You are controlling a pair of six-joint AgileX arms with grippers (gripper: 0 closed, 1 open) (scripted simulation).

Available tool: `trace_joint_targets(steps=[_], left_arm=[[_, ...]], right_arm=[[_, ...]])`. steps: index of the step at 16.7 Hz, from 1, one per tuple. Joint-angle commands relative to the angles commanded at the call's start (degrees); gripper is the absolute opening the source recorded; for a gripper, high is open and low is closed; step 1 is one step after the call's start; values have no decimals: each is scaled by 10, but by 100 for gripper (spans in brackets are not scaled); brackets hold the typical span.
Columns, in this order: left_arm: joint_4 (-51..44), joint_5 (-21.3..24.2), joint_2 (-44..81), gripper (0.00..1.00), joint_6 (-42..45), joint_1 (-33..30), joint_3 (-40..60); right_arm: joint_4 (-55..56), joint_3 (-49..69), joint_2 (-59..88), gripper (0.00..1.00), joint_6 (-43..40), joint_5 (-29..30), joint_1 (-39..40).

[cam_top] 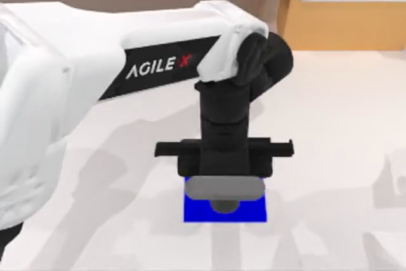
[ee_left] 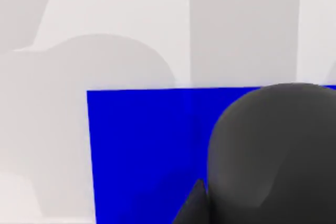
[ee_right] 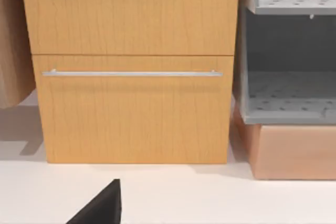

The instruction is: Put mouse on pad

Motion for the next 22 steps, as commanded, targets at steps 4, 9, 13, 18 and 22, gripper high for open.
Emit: trace_joint_targets(steps=[4,9,13,18,22], left_arm=[[25,1,1,0,0,-1,-13],[80,-57,-1,0,-4,-1,-15],[92,-74,6,0,-5,-1,-21],[92,-74,6,23,-5,-1,-21],[92,-74,6,53,-5,-1,-21]], right_arm=[[0,0,0,100,0,0,0],[0,0,0,100,0,0,0],[0,0,0,100,0,0,0],[0,0,0,100,0,0,0],[0,0,0,100,0,0,0]])
